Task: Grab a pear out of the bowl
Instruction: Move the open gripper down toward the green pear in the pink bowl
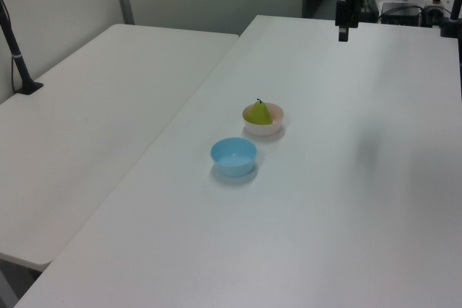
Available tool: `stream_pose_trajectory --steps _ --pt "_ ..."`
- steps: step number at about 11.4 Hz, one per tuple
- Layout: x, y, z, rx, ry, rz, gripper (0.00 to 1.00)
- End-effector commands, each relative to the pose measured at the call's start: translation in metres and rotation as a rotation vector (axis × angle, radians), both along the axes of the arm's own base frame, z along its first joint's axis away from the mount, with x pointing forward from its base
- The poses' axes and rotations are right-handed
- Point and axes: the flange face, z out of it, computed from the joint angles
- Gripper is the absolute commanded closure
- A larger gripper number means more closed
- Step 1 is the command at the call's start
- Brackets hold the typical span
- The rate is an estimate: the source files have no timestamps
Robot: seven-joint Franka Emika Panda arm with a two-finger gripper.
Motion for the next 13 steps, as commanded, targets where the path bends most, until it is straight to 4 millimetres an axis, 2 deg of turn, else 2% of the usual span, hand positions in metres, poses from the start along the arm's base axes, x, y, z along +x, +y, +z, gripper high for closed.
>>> stream_pose_trajectory --steps 1,3,5,7,9,11,12,13 --pt "-0.002 -0.003 -0.003 0.002 -0.001 0.032 0.00" --pt "0.010 0.000 0.004 -0.004 -0.016 0.032 0.00" --pt "0.029 0.007 -0.004 0.001 -0.024 0.033 0.00" --pt "0.057 0.017 -0.022 0.018 -0.038 0.032 0.00" --pt "0.091 0.026 -0.056 0.005 -0.133 0.006 0.00" --pt "0.118 0.045 -0.110 -0.020 -0.171 -0.010 0.00" --pt "0.128 0.049 -0.133 -0.029 -0.189 -0.005 0.00" --pt "0.137 0.062 -0.152 -0.034 -0.210 0.011 0.00"
